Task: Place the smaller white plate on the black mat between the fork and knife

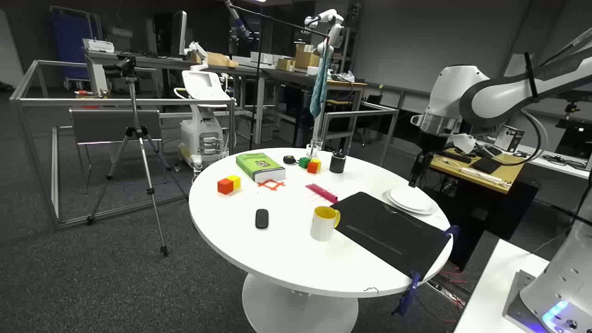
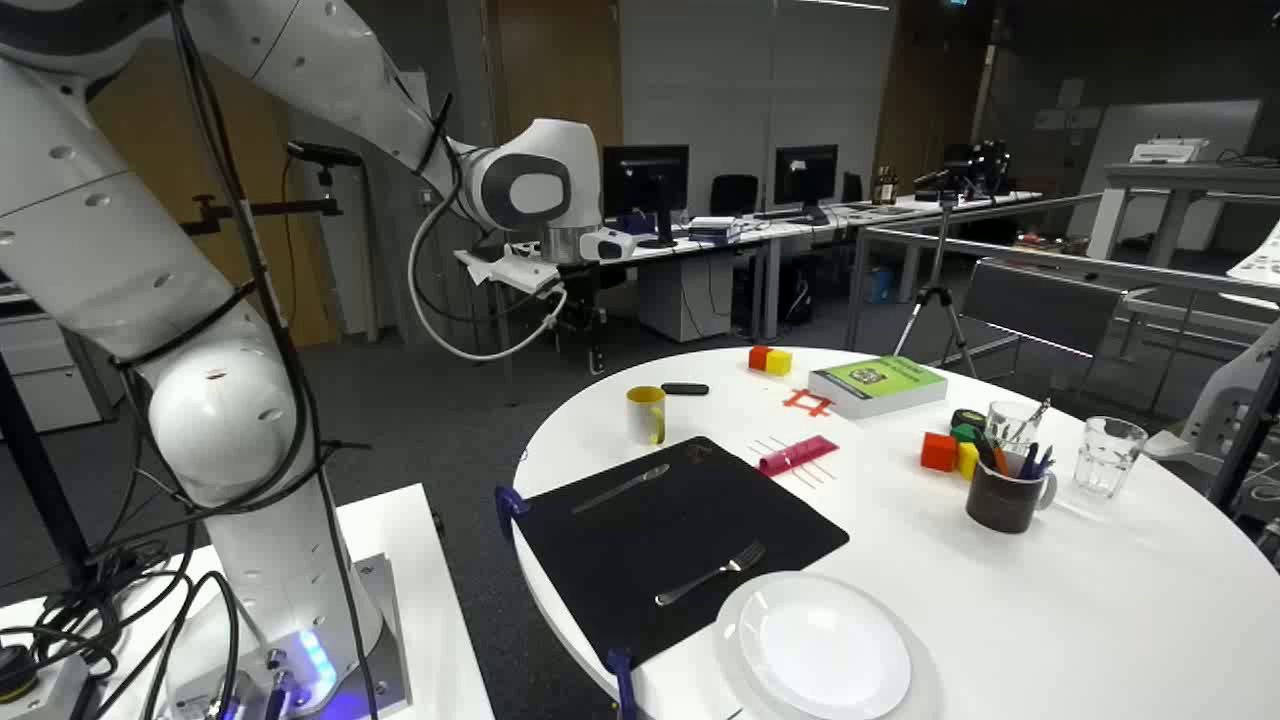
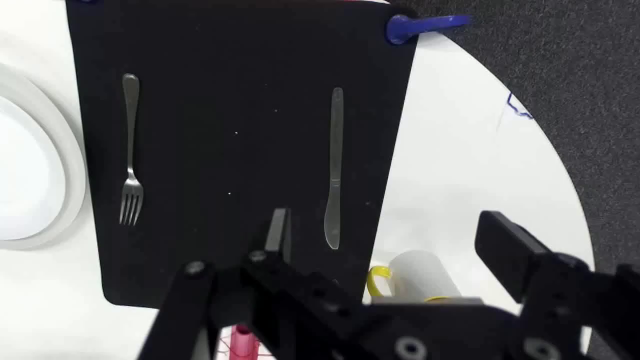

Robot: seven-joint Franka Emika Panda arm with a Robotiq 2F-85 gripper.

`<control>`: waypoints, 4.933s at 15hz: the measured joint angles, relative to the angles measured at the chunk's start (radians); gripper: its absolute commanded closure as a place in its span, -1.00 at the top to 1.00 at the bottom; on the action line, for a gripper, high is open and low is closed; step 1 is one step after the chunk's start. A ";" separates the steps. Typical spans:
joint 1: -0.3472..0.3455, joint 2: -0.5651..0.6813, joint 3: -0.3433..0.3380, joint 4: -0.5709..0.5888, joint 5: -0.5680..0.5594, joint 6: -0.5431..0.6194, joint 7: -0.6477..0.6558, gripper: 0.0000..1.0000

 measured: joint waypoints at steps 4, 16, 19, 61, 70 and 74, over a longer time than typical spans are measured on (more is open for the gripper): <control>0.000 0.000 0.000 0.000 0.000 0.000 0.000 1.00; -0.041 0.001 -0.077 0.015 0.000 -0.007 -0.018 1.00; -0.076 0.001 -0.119 0.040 0.000 -0.006 -0.029 1.00; -0.316 0.265 -0.472 0.326 0.290 -0.117 -0.825 1.00; -0.412 0.429 -0.471 0.498 0.406 -0.300 -0.857 1.00; -0.456 0.490 -0.464 0.562 0.416 -0.358 -0.872 1.00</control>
